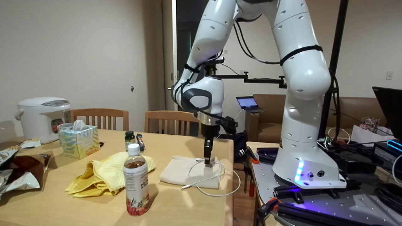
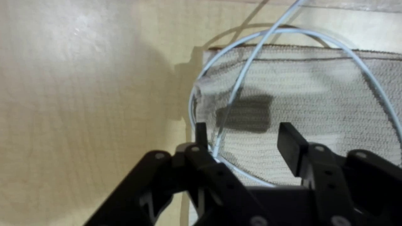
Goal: Pick up the cable on the table and make a circle with it.
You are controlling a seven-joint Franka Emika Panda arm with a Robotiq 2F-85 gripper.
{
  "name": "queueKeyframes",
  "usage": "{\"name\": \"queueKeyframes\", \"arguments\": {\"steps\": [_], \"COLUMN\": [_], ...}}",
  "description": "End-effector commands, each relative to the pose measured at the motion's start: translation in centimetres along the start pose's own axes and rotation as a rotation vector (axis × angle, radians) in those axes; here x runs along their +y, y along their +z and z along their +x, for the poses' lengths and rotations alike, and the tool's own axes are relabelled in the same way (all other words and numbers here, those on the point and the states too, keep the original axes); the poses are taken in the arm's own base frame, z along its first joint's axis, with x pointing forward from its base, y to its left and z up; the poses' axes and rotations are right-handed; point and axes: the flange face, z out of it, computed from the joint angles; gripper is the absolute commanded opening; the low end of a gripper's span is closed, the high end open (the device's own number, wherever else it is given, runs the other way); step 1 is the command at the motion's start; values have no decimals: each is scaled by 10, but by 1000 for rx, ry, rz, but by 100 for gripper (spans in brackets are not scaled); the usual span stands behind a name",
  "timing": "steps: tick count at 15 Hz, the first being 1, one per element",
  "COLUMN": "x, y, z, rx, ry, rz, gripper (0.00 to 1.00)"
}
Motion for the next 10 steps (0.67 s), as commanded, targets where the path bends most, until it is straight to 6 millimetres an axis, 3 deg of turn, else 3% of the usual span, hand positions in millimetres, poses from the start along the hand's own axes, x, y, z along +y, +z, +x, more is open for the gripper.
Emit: {"name": "queueKeyframes", "arguments": {"steps": [1, 5, 6, 9, 10], "x": [3, 3, 4, 7, 8], "y": [0, 2, 3, 9, 11], "z": [5, 6, 5, -3, -6], "rx": [8, 7, 3, -22, -32], "ry": [-3, 6, 10, 37, 46], "rz": [12, 25, 26, 26, 26], "gripper": [31, 4, 2, 0, 14]}}
